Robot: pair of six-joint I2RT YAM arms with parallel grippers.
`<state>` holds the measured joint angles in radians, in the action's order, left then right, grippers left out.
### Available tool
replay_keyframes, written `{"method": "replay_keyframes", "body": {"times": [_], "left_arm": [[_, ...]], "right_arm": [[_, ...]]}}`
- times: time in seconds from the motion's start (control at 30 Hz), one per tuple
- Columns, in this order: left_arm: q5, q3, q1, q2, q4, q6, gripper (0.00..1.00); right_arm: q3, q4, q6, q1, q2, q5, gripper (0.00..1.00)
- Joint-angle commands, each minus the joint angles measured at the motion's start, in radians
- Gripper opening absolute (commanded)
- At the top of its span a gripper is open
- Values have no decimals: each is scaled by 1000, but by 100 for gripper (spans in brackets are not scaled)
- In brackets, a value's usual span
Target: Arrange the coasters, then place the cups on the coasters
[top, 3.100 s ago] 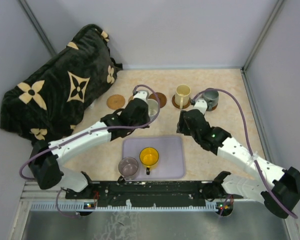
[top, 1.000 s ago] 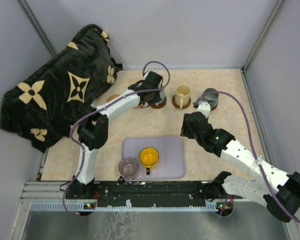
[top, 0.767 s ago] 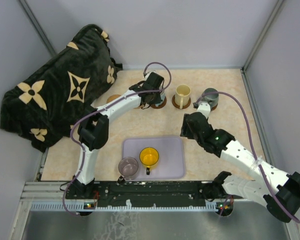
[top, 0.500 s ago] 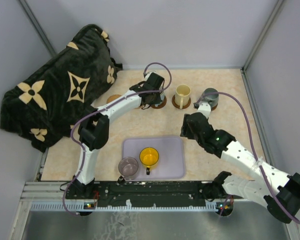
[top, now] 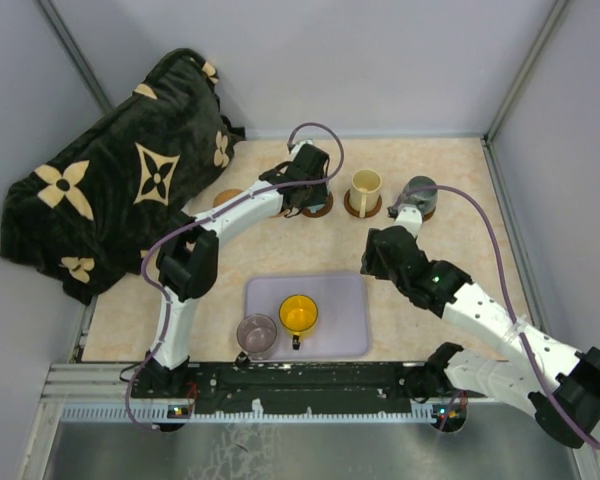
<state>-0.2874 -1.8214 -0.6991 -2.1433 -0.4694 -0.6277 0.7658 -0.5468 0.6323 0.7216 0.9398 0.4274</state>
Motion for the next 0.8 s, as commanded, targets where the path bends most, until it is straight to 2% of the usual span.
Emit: {"method": "replay_keyframes", "body": {"times": [0.0, 0.43, 0.63, 0.77], "left_arm": [[-5, -3, -4, 10, 47, 6, 54], [-5, 48, -4, 55, 59, -2, 59], [-2, 126, -4, 121, 94, -10, 79], [4, 162, -4, 170, 116, -9, 85]], "right_arm": [[6, 31, 9, -5, -21, 3, 55], [2, 36, 16, -5, -25, -4, 55], [-9, 42, 22, -5, -39, -7, 55], [-16, 42, 27, -5, -44, -3, 55]]}}
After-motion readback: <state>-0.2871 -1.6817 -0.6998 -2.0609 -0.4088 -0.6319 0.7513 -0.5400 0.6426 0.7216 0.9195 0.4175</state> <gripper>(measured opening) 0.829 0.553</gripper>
